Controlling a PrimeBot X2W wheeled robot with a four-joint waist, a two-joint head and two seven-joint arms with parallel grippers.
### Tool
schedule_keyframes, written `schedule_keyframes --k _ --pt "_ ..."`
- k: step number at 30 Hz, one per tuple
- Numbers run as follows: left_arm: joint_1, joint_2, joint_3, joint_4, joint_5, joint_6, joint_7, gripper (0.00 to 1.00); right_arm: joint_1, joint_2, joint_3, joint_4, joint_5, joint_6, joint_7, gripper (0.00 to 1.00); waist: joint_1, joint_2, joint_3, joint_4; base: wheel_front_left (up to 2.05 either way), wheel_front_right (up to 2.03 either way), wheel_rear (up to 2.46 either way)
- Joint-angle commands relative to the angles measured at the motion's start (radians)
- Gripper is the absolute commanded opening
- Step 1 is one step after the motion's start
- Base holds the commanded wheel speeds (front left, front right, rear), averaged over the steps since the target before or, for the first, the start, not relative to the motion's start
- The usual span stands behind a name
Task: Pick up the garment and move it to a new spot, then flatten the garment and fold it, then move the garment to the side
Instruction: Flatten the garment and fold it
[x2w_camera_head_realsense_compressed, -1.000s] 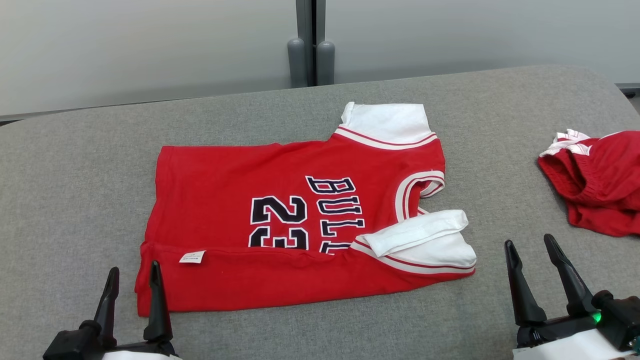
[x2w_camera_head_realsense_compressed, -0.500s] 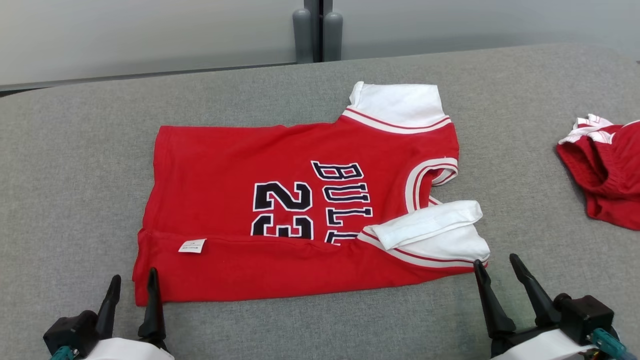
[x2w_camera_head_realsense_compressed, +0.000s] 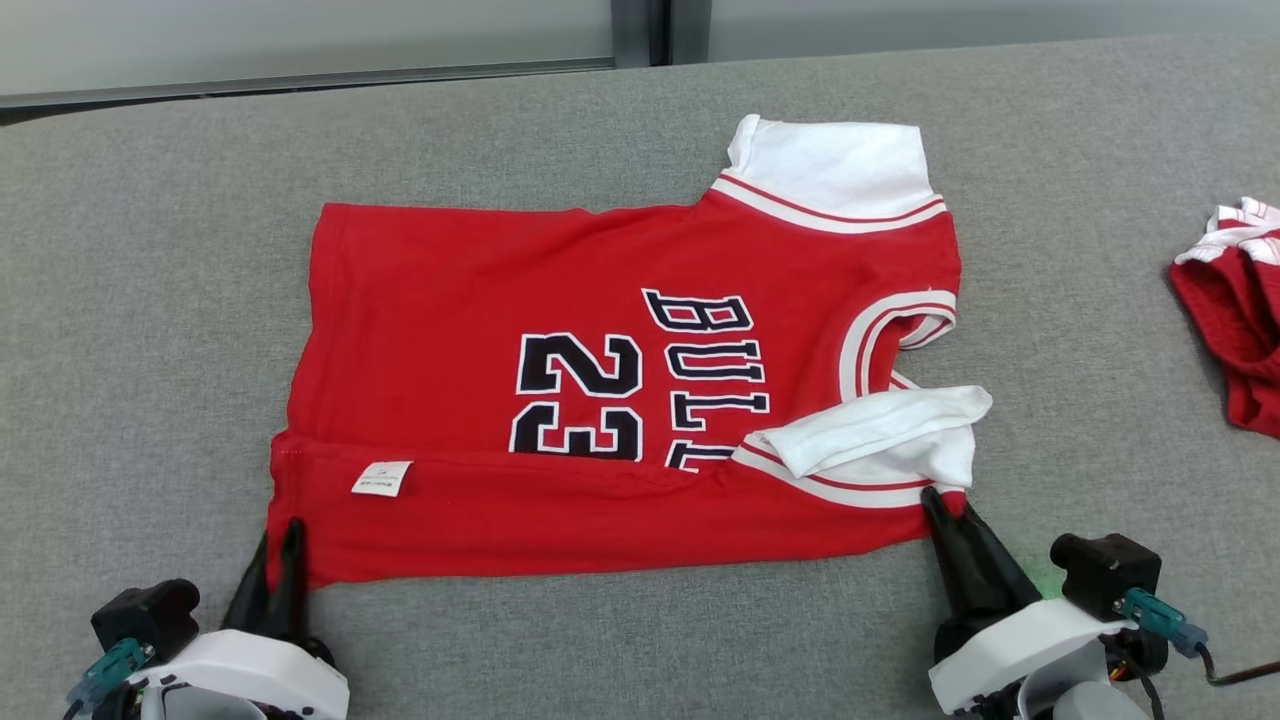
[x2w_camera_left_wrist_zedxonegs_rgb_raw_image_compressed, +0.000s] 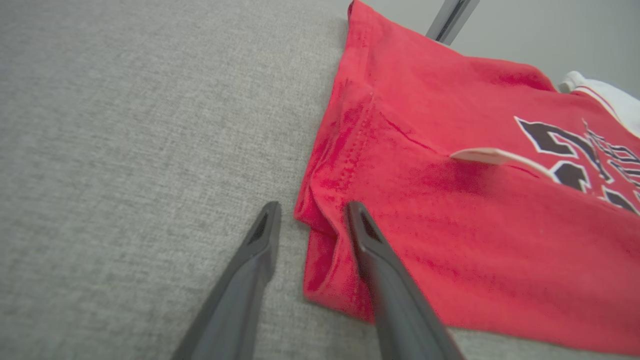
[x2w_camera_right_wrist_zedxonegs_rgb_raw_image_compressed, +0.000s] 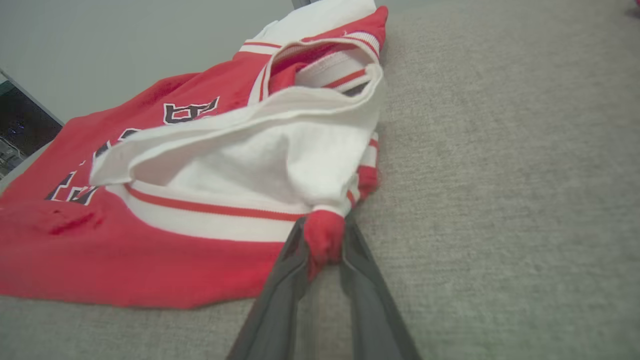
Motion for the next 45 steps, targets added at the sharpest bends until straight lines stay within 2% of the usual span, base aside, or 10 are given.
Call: schedule_keyframes --k 1,13,20,21,22,23,24,32,37,45 --pt "0.014 -0.021 -0.024 0.041 -0.009 -0.004 0.041 0.00 0.003 -0.003 0.017 0.021 0.020 -0.001 0.005 0.00 0.0000 -0.0001 0.000 0.004 0.00 0.00 0.00" --pt "0.160 0.000 -0.026 -0.073 -0.043 0.004 0.060 0.00 0.200 -0.089 0.019 -0.111 0.078 -0.001 0.003 0.00 0.0000 -0.0001 -0.097 0.038 0.00 0.00 0.00" --pt "0.263 0.005 -0.025 -0.138 -0.058 0.029 0.115 0.00 0.312 -0.084 -0.006 -0.149 0.082 -0.001 0.041 0.00 0.0000 -0.0001 -0.154 0.040 0.00 0.00 0.00" --pt "0.271 0.004 -0.028 -0.148 -0.061 0.029 0.121 0.00 0.322 -0.081 -0.007 -0.150 0.080 -0.001 0.049 0.10 0.0000 -0.0001 -0.159 0.041 0.00 0.00 0.00" --pt "0.277 0.005 -0.031 -0.160 -0.058 0.031 0.123 0.05 0.327 -0.076 -0.007 -0.153 0.086 -0.001 0.055 0.41 0.0000 -0.0001 -0.162 0.042 0.00 0.00 0.00" --pt "0.278 0.005 -0.031 -0.172 -0.052 0.036 0.114 0.50 0.328 -0.077 -0.009 -0.158 0.080 -0.001 0.051 0.79 0.0000 -0.0001 -0.168 0.042 0.00 0.00 0.00" --pt "0.280 0.004 -0.032 -0.185 -0.049 0.036 0.104 1.00 0.326 -0.077 -0.016 -0.167 0.071 -0.001 0.045 1.00 0.0000 -0.0001 -0.171 0.041 0.00 0.00 0.00" --pt "0.247 -0.006 -0.005 -0.336 0.017 0.094 -0.035 1.00 0.267 -0.068 -0.155 -0.342 -0.066 0.000 -0.003 1.00 0.0000 -0.0001 -0.191 0.019 0.00 0.00 0.00" --pt "0.226 0.017 -0.008 -0.441 0.091 0.104 -0.053 1.00 0.246 -0.061 -0.215 -0.467 -0.131 0.000 0.031 1.00 0.0000 -0.0001 -0.206 0.019 0.00 0.00 0.00" --pt "0.235 0.027 -0.028 -0.474 0.130 0.119 -0.046 1.00 0.278 -0.042 -0.248 -0.541 -0.154 0.000 0.089 1.00 0.0000 -0.0001 -0.224 0.021 0.00 0.00 0.00"
